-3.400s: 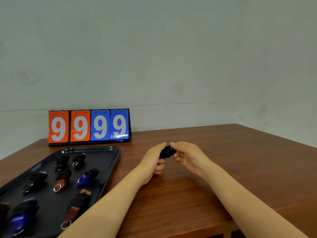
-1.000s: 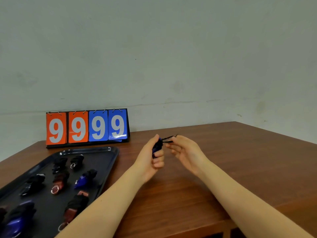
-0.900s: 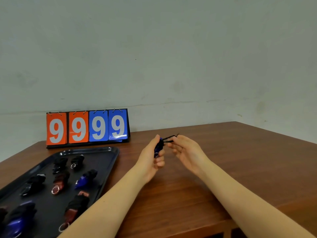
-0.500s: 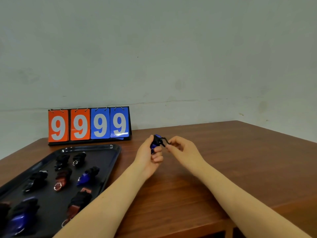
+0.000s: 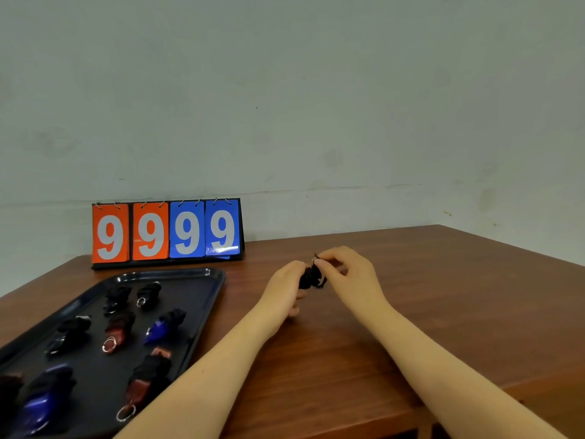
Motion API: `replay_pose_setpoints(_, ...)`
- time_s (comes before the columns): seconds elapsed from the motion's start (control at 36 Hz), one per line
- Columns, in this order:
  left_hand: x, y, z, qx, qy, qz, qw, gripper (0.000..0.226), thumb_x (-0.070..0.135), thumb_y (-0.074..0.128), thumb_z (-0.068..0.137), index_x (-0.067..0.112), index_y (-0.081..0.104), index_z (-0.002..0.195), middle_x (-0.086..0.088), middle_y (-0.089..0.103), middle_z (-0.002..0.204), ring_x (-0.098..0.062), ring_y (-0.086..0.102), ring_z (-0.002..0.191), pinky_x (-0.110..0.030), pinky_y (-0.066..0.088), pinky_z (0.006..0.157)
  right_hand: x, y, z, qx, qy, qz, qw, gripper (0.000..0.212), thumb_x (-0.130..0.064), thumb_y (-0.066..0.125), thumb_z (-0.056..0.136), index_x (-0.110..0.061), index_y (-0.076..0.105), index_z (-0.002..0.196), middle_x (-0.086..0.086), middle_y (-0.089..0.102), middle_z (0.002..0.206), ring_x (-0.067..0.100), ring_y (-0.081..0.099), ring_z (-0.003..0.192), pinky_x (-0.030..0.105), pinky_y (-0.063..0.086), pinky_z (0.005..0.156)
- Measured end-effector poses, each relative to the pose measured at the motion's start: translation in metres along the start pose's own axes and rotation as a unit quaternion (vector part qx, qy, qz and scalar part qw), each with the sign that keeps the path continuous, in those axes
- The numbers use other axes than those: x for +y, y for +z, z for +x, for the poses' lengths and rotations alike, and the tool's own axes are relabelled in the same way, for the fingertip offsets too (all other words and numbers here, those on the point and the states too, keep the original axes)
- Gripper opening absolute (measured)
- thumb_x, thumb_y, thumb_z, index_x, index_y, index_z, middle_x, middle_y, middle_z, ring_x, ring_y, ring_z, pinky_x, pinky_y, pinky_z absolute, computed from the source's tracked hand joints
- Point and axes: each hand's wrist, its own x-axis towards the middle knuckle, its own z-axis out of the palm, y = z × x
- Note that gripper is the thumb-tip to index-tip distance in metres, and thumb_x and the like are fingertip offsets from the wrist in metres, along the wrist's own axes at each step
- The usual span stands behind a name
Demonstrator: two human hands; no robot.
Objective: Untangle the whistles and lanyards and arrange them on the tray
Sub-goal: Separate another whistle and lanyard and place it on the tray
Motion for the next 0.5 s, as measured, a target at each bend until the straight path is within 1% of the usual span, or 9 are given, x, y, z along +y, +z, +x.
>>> replay_pose_setpoints(0.06,-0.0013,0.0010,0.0015,0.000,-0.011,0.003,1.000,0.022,0.032,0.039,0.099,0.017,0.052,0.108,0.003,0.042,0.072,-0.010,0.036,0.056,-0.021,0.029,0.042,-0.0014,-0.0004,0.0016,-0.027,0.068,0.076,0.994,0.011,-0.021,0.061,0.093,-0.024,0.068,0.086,-0.009,0.067,0.083,0.003,0.060,0.070,0.015,0.049,0.065)
replay_pose_setpoints(0.11,-0.0022,0.0014,0.0029,0.003,-0.038,-0.005,0.999,0.025,0.034,0.040,0.099,0.013,0.049,0.106,0.002,0.041,0.070,-0.011,0.034,0.055,-0.021,0.028,0.041,-0.0013,-0.0013,0.0028,-0.051,0.116,0.129,0.984,0.010,-0.018,0.062,0.092,-0.019,0.070,0.085,-0.002,0.068,0.079,0.010,0.061,0.062,0.020,0.051,0.059)
replay_pose_setpoints(0.17,-0.0010,0.0013,0.0028,0.005,-0.051,-0.014,0.999,0.024,0.033,0.041,0.099,0.011,0.050,0.104,0.001,0.040,0.067,-0.011,0.032,0.052,-0.021,0.026,0.040,-0.0007,-0.0023,0.0030,-0.076,0.161,0.193,0.965,0.011,-0.016,0.063,0.092,-0.011,0.070,0.086,0.003,0.067,0.077,0.016,0.059,0.063,0.024,0.051,0.060)
replay_pose_setpoints(0.22,-0.0003,0.0022,0.0018,-0.002,-0.037,-0.007,0.999,0.025,0.033,0.040,0.100,0.012,0.051,0.107,0.001,0.040,0.066,-0.010,0.033,0.051,-0.020,0.026,0.039,-0.0003,-0.0039,0.0028,-0.099,0.203,0.268,0.937,0.014,-0.016,0.062,0.092,-0.005,0.069,0.087,0.006,0.063,0.075,0.016,0.055,0.064,0.027,0.048,0.061)
replay_pose_setpoints(0.28,-0.0009,0.0030,0.0001,-0.013,-0.018,-0.020,1.000,0.027,0.037,0.041,0.101,0.016,0.054,0.113,0.002,0.039,0.063,-0.008,0.031,0.048,-0.019,0.024,0.040,-0.0010,-0.0059,0.0026,-0.126,0.233,0.339,0.903,0.016,-0.015,0.061,0.092,-0.001,0.067,0.095,0.007,0.061,0.079,0.016,0.055,0.069,0.026,0.046,0.062)
replay_pose_setpoints(0.33,-0.0012,0.0031,-0.0008,-0.028,-0.015,-0.056,0.998,0.031,0.043,0.046,0.098,0.020,0.055,0.117,0.004,0.037,0.056,-0.008,0.028,0.045,-0.019,0.022,0.040,-0.0023,-0.0076,0.0030,-0.147,0.268,0.403,0.863,0.023,-0.016,0.061,0.092,0.001,0.066,0.106,0.006,0.062,0.083,0.014,0.055,0.072,0.023,0.047,0.060)
replay_pose_setpoints(0.39,-0.0005,0.0034,-0.0008,-0.041,-0.006,-0.093,0.995,0.036,0.046,0.049,0.096,0.016,0.057,0.114,0.005,0.034,0.051,-0.007,0.025,0.041,-0.019,0.020,0.038,-0.0035,-0.0088,0.0033,-0.163,0.298,0.453,0.825,0.025,-0.018,0.061,0.092,0.000,0.064,0.110,0.005,0.062,0.081,0.010,0.055,0.067,0.019,0.048,0.056)
replay_pose_setpoints(0.44,0.0006,0.0027,-0.0012,-0.038,0.005,-0.119,0.992,0.036,0.046,0.053,0.094,0.012,0.058,0.107,0.004,0.031,0.050,-0.007,0.024,0.039,-0.018,0.019,0.037,-0.0039,-0.0089,0.0037,-0.171,0.311,0.477,0.804,0.024,-0.017,0.060,0.092,0.000,0.064,0.110,0.005,0.061,0.078,0.009,0.053,0.062,0.017,0.047,0.052)
replay_pose_setpoints(0.5,0.0011,0.0015,-0.0021,-0.034,0.008,-0.143,0.989,0.036,0.047,0.057,0.091,0.011,0.058,0.100,0.004,0.030,0.050,-0.007,0.023,0.039,-0.018,0.018,0.036,-0.0044,-0.0080,0.0039,-0.175,0.305,0.479,0.804,0.022,-0.016,0.058,0.094,0.000,0.063,0.109,0.005,0.059,0.077,0.008,0.053,0.060,0.016,0.047,0.052)
